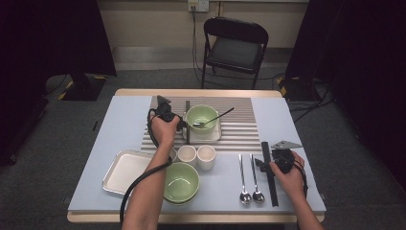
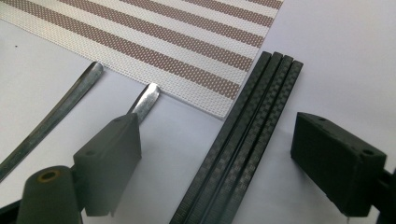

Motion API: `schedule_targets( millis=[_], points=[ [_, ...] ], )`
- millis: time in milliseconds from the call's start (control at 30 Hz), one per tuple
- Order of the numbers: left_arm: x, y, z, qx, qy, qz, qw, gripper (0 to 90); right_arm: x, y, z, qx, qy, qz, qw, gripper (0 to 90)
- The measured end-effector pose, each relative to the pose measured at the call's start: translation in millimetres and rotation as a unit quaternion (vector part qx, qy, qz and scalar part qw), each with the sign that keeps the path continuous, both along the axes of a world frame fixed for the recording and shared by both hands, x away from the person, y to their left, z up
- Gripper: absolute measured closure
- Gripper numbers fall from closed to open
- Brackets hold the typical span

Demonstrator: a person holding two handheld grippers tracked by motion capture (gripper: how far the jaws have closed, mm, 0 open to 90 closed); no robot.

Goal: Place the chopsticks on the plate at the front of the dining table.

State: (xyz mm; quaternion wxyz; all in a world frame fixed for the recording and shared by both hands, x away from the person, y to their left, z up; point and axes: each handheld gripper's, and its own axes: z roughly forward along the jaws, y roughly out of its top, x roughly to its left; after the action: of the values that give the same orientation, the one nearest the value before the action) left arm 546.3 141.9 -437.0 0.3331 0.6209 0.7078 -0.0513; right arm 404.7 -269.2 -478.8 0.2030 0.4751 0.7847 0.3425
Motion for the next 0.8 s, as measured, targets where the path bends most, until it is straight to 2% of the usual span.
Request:
schedule_targets(
  millis=[33,100,133,200,267,333,433,500,633,667,800],
  points=[
    [0.1,0.7,-0.5,0.008,0.003,-0.007,0.9999,75.0,0.0,0.0,0.0,0.000,0.000,0.000,1.0000,15.3],
    [0.3,0.7,-0.7,0.009,0.002,-0.001,1.0000,79.1,0.0,0.0,0.0,0.000,0.000,0.000,1.0000,15.3],
    [0.5,1.9,-1.2,0.008,0.003,-0.011,0.9999,82.1,0.0,-0.1,0.0,0.000,0.000,0.000,1.0000,15.3],
    [0.6,0.5,-0.7,0.016,0.002,-0.005,0.9999,83.7,0.2,-0.1,0.0,0.000,0.000,0.001,1.0000,15.3],
    [1.0,-0.2,0.1,0.017,-0.001,-0.012,0.9998,85.3,0.2,-0.2,0.0,0.000,0.000,0.001,1.0000,15.3],
    [1.7,-1.3,0.3,0.019,0.000,-0.020,0.9996,85.7,0.2,-0.2,0.0,0.000,0.000,0.001,1.0000,15.3],
    [3.3,-4.2,-0.9,0.018,0.002,-0.007,0.9998,85.7,0.2,-0.2,0.0,0.000,-0.001,0.001,1.0000,15.3],
    [4.0,-3.3,-1.5,0.023,0.002,-0.016,0.9996,86.9,0.2,-0.2,-0.1,0.000,0.000,0.001,1.0000,15.3],
    [5.4,-6.0,-1.6,0.019,0.002,-0.004,0.9998,87.2,0.2,-0.2,0.0,0.001,0.000,0.001,1.0000,15.2],
    [5.8,-5.2,-1.7,0.020,0.003,-0.011,0.9997,87.2,0.2,-0.2,0.0,0.001,0.000,0.001,1.0000,15.3],
    [7.0,-6.5,-2.6,0.022,0.003,-0.012,0.9997,88.4,0.2,-0.2,0.0,0.000,0.000,0.001,1.0000,15.3]
  ],
)
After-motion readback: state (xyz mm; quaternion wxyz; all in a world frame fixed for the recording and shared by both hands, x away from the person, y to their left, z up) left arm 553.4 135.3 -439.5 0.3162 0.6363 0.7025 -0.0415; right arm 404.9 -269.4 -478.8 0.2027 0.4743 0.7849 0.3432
